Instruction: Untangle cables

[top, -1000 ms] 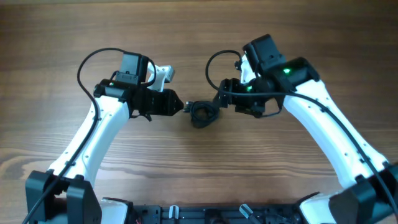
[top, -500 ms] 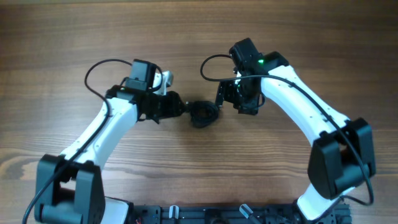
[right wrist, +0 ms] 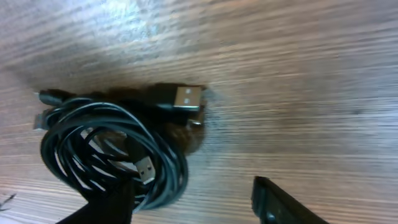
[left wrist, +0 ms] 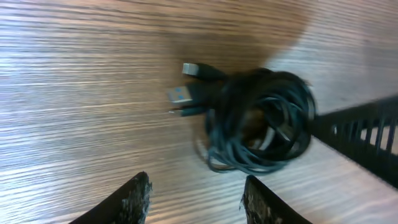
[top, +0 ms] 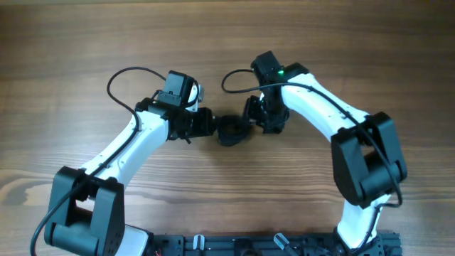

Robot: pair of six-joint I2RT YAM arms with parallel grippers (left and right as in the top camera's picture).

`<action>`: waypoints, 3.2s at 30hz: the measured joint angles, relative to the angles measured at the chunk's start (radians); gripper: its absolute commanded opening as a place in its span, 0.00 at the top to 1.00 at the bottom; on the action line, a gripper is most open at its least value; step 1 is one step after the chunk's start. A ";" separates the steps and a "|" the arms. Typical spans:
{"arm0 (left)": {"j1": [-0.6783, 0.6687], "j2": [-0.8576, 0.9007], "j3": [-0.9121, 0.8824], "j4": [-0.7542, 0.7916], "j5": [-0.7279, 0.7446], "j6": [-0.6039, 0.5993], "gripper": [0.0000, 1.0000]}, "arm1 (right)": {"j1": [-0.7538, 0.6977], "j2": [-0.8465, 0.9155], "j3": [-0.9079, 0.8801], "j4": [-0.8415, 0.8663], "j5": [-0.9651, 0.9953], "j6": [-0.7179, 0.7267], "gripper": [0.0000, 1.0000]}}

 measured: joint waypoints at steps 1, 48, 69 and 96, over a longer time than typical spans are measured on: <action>0.000 0.000 0.000 -0.008 -0.032 -0.015 0.48 | 0.011 0.005 0.000 0.008 0.000 0.007 0.63; 0.051 0.146 -0.001 0.034 0.053 -0.056 0.57 | -0.047 0.010 0.000 0.022 -0.214 -0.165 0.28; -0.017 0.146 -0.001 0.031 -0.002 -0.014 0.96 | -0.047 0.010 0.000 0.015 -0.214 -0.169 0.18; 0.362 -0.074 -0.084 -0.062 0.624 0.597 0.96 | -0.048 -0.097 -0.001 0.106 -0.674 -0.458 0.47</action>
